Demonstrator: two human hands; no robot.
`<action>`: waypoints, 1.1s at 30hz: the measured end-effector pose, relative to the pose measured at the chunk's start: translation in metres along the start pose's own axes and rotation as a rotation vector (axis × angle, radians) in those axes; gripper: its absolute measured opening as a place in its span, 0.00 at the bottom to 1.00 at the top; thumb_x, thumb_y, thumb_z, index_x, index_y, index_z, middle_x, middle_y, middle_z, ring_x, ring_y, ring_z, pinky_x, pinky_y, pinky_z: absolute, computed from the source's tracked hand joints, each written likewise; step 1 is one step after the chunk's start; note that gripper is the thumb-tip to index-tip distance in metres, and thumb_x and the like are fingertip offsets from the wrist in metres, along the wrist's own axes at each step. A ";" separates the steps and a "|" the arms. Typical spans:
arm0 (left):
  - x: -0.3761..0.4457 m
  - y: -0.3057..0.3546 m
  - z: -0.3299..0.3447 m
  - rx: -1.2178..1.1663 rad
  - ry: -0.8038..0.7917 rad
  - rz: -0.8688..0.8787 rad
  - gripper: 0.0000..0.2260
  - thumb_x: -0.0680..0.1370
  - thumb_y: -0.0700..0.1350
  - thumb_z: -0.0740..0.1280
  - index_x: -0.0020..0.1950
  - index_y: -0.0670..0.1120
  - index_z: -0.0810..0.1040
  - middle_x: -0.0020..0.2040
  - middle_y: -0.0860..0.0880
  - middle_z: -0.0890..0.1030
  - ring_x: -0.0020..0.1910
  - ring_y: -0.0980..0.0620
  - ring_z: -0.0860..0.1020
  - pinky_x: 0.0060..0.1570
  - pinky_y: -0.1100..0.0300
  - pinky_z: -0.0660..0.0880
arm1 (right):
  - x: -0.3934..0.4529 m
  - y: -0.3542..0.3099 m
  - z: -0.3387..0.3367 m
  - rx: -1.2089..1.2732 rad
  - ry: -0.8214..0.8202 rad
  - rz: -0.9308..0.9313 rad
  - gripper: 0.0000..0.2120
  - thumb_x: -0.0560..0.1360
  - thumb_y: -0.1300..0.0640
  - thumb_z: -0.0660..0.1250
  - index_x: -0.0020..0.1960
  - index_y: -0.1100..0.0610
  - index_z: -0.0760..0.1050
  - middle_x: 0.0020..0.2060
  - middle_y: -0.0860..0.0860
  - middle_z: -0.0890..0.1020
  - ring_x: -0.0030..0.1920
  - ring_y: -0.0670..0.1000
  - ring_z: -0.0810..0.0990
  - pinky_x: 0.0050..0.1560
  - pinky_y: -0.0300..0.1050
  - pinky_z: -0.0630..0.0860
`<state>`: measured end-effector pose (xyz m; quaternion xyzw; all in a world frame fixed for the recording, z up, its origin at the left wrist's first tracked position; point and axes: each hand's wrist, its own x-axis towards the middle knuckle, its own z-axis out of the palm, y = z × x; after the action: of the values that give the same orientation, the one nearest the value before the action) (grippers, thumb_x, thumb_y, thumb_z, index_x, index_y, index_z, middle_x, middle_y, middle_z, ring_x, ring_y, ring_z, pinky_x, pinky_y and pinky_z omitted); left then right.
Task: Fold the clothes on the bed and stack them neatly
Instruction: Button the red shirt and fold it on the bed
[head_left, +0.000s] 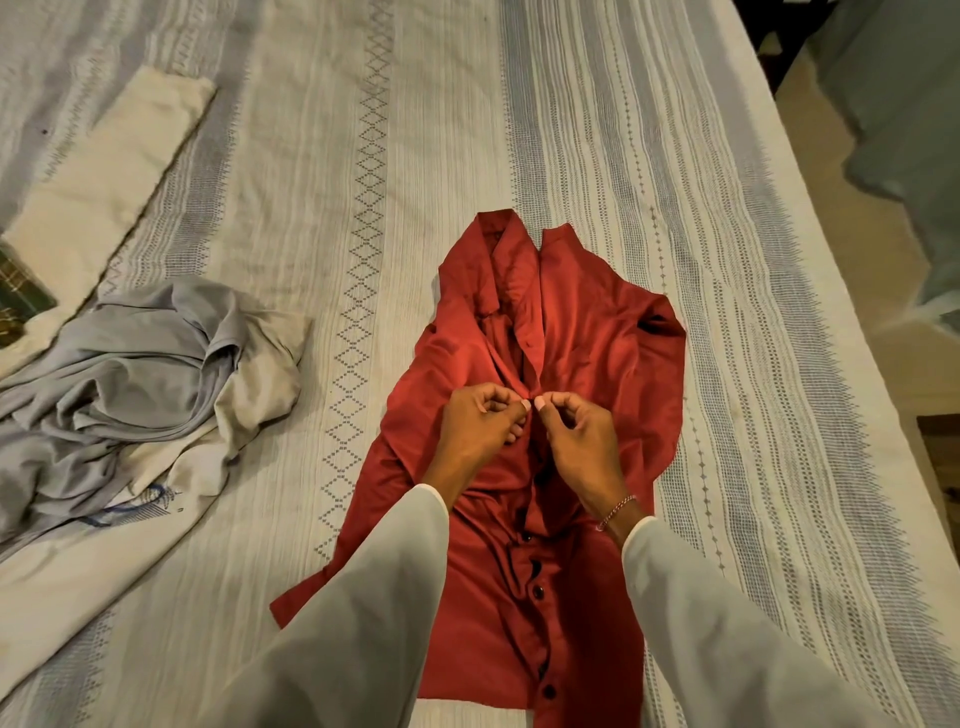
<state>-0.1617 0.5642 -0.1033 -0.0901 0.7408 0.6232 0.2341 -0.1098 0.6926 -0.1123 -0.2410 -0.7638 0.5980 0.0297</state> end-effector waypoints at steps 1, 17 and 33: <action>0.000 0.000 0.000 -0.001 -0.006 0.002 0.03 0.75 0.38 0.74 0.42 0.40 0.83 0.33 0.45 0.82 0.28 0.55 0.79 0.32 0.63 0.78 | 0.000 0.000 0.000 -0.009 0.003 -0.007 0.07 0.80 0.58 0.69 0.46 0.51 0.83 0.39 0.46 0.86 0.40 0.43 0.82 0.45 0.44 0.79; 0.003 -0.008 0.003 0.042 0.023 -0.011 0.07 0.77 0.37 0.72 0.40 0.44 0.82 0.30 0.49 0.81 0.27 0.58 0.79 0.31 0.64 0.77 | 0.001 -0.004 -0.007 0.142 -0.058 0.097 0.04 0.77 0.64 0.72 0.47 0.58 0.86 0.40 0.53 0.88 0.43 0.54 0.87 0.52 0.55 0.84; 0.011 -0.006 0.011 -0.012 0.001 -0.095 0.11 0.77 0.44 0.74 0.42 0.36 0.83 0.31 0.45 0.82 0.29 0.54 0.80 0.34 0.61 0.80 | 0.004 0.001 -0.004 -0.147 0.022 -0.036 0.03 0.74 0.60 0.76 0.41 0.56 0.84 0.36 0.49 0.86 0.35 0.41 0.83 0.37 0.33 0.76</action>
<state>-0.1663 0.5750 -0.1144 -0.1268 0.7319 0.6158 0.2627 -0.1116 0.6974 -0.1131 -0.2352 -0.8094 0.5371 0.0310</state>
